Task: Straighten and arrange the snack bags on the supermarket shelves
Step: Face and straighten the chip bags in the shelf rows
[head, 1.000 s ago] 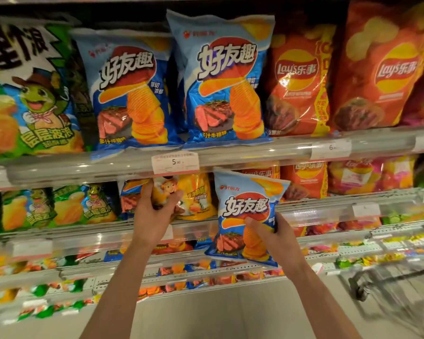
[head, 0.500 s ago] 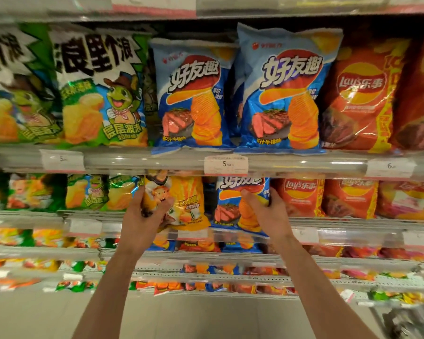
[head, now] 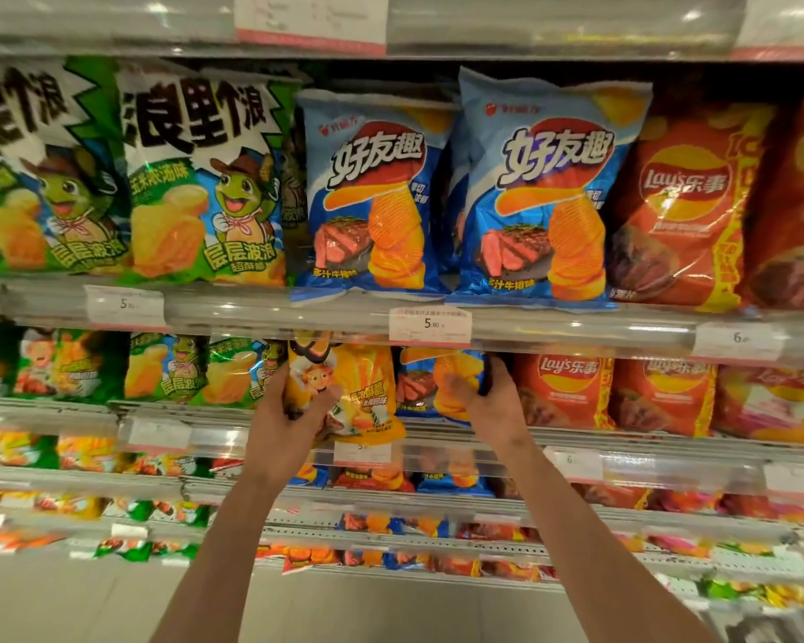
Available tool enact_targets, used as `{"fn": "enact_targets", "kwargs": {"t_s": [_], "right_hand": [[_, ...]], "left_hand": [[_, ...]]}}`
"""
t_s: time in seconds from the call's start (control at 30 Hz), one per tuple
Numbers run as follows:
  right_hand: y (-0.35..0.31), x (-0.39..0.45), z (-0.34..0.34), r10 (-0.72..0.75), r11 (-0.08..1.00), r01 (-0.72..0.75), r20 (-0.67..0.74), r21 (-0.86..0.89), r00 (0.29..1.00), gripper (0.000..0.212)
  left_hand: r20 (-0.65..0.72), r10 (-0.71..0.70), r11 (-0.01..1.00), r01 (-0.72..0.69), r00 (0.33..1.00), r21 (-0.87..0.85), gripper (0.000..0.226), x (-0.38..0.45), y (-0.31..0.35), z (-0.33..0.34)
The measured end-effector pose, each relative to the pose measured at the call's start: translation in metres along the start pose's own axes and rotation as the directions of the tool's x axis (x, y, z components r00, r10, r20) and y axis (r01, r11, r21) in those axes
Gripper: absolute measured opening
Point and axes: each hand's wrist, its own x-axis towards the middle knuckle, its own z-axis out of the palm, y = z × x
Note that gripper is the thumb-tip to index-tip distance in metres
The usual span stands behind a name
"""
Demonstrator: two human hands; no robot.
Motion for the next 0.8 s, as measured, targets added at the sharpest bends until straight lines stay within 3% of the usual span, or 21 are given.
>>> {"fn": "enact_targets", "kwargs": {"t_s": [0.1, 0.2, 0.3, 0.37, 0.6, 0.7, 0.8], "right_hand": [[-0.009, 0.009, -0.002, -0.034, 0.999, 0.035, 0.034, -0.033, 0.999, 0.062], [-0.004, 0.010, -0.005, -0.014, 0.993, 0.025, 0.095, -0.116, 0.995, 0.064], [0.009, 0.004, -0.006, 0.024, 0.974, 0.005, 0.125, -0.224, 0.992, 0.058], [0.013, 0.001, -0.007, 0.046, 0.969, -0.019, 0.107, -0.246, 0.993, 0.062], [0.011, -0.026, -0.020, 0.018, 0.998, -0.015, -0.049, 0.065, 0.999, 0.043], [0.011, -0.048, -0.027, 0.001, 0.988, 0.020, -0.130, 0.155, 0.992, 0.023], [0.015, -0.069, -0.025, 0.054, 0.971, -0.034, -0.080, 0.236, 0.995, 0.015]], "left_hand": [[-0.017, 0.024, 0.999, -0.025, 1.000, -0.044, 0.051, -0.004, 0.009, 0.001], [-0.044, 0.006, 1.000, -0.007, 0.999, -0.028, 0.064, -0.008, 0.009, -0.001], [-0.032, 0.009, 1.000, -0.010, 0.999, -0.020, 0.042, -0.012, 0.007, -0.007], [-0.020, -0.007, 1.000, 0.007, 1.000, 0.015, 0.045, -0.015, 0.004, -0.009], [-0.048, -0.039, 0.999, 0.039, 0.998, -0.012, 0.022, -0.034, 0.004, -0.013], [-0.058, -0.051, 0.999, 0.051, 0.997, -0.001, 0.023, -0.042, 0.002, -0.018], [-0.060, -0.083, 0.996, 0.084, 0.995, 0.005, 0.046, -0.051, -0.004, -0.027]]}}
